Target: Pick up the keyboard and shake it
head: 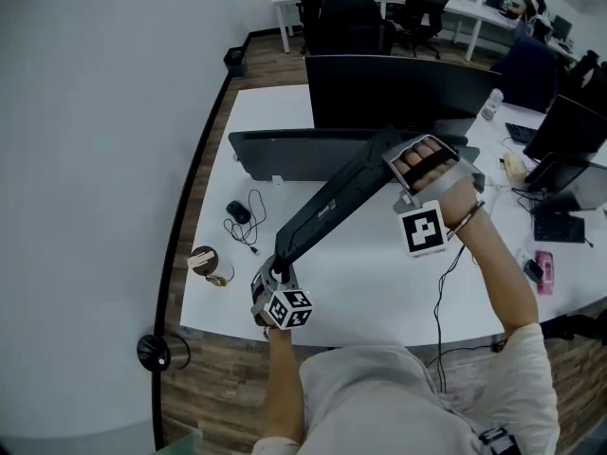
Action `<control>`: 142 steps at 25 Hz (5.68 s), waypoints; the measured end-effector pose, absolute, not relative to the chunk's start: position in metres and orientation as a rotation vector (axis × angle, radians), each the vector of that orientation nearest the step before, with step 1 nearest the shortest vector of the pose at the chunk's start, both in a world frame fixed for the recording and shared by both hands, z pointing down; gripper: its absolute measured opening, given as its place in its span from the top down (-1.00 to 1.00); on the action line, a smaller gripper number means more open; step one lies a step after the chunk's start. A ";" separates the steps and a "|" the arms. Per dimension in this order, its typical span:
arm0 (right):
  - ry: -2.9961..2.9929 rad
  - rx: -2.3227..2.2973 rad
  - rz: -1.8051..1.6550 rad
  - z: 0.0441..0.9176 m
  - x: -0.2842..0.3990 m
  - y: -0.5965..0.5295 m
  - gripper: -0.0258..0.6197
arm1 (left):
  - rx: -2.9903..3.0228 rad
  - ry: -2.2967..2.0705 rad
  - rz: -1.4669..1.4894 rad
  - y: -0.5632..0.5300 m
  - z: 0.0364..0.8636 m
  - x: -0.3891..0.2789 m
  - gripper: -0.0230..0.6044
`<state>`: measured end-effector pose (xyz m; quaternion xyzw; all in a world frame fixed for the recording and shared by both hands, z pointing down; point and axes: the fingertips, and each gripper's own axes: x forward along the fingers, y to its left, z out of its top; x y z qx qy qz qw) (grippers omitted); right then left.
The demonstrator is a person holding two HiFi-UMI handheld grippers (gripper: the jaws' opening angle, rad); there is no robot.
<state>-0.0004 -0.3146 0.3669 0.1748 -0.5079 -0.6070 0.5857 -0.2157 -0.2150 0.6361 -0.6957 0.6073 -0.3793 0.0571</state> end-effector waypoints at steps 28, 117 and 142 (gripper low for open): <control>-1.635 1.162 -0.917 0.469 0.102 -0.241 0.51 | -1.339 0.929 -1.412 -0.284 0.420 -0.242 0.57; -2.765 -0.158 0.792 0.480 0.126 -0.251 0.52 | -3.553 0.799 0.606 -0.179 0.509 -0.226 0.60; -2.339 0.499 1.822 0.700 0.136 -0.227 0.42 | -4.096 1.592 0.839 -0.166 0.709 -0.224 0.53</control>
